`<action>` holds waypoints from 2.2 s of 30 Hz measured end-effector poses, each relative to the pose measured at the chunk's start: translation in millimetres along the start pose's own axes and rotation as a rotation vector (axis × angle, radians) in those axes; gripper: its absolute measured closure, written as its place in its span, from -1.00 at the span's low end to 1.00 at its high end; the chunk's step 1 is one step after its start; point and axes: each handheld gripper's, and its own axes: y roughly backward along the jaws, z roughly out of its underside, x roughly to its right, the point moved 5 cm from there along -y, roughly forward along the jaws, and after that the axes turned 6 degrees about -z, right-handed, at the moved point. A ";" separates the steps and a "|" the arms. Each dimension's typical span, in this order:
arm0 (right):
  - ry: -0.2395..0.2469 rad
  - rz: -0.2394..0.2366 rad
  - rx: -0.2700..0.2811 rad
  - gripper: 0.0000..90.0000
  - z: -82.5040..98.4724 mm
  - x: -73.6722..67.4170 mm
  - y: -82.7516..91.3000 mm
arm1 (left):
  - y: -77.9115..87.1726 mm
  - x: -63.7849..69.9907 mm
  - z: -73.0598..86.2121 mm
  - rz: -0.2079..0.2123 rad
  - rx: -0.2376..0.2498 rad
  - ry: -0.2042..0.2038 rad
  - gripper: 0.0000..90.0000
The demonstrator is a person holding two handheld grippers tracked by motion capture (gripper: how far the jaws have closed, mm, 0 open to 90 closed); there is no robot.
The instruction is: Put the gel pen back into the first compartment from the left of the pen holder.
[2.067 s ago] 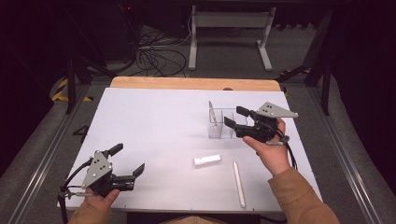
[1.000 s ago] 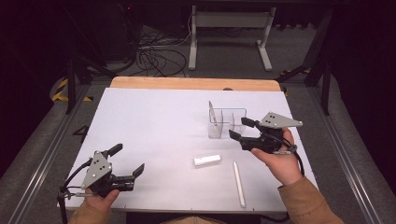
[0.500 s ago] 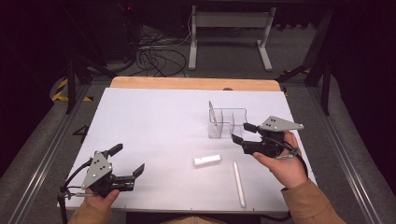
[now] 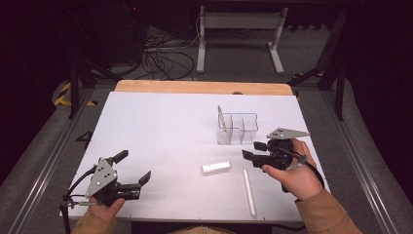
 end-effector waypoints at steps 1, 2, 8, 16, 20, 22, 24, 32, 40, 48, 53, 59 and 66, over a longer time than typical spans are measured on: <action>-0.003 0.003 -0.006 -0.02 0.6 -0.3 -0.1 | 0.0 -0.1 0.0 0.000 0.000 0.000 -0.87; -0.007 0.006 -0.013 -0.02 1.2 -0.6 -0.2 | -0.1 -0.1 0.0 0.000 0.001 0.001 -0.87; -0.034 0.010 -0.034 -0.02 3.2 -1.4 0.0 | 0.2 0.3 0.0 0.001 -0.001 0.002 -0.87; -0.078 0.057 -0.076 -0.02 7.9 1.2 -3.2 | -0.3 0.2 0.1 0.002 -0.002 0.003 -0.87; -0.128 0.072 -0.108 -0.01 12.0 3.0 -5.9 | -0.2 0.0 0.3 0.002 -0.004 0.002 -0.87; -0.154 0.082 -0.126 0.00 13.8 3.5 -7.4 | -0.1 0.1 0.1 0.003 -0.002 0.004 -0.87; -0.183 0.086 -0.144 0.00 15.5 3.7 -8.9 | -0.2 0.1 0.0 0.001 0.001 0.002 -0.87; -0.257 0.108 -0.221 0.02 23.9 6.9 -16.1 | -0.1 0.1 0.2 0.002 -0.001 0.001 -0.87; -0.322 0.132 -0.294 0.08 31.6 8.0 -22.5 | -0.3 0.1 0.5 0.003 -0.003 -0.001 -0.87; -0.364 0.158 -0.365 0.10 39.4 9.2 -28.0 | -0.3 0.3 0.9 0.002 -0.005 0.001 -0.87; -0.401 0.173 -0.408 0.16 44.1 9.2 -30.6 | -0.5 0.6 1.0 0.002 -0.007 -0.001 -0.86; -0.441 0.185 -0.457 0.22 49.3 8.0 -33.9 | -0.5 0.5 1.1 0.002 -0.006 0.001 -0.86; -0.489 0.193 -0.497 0.33 52.2 4.4 -37.8 | -0.5 0.6 1.2 0.002 -0.007 0.000 -0.86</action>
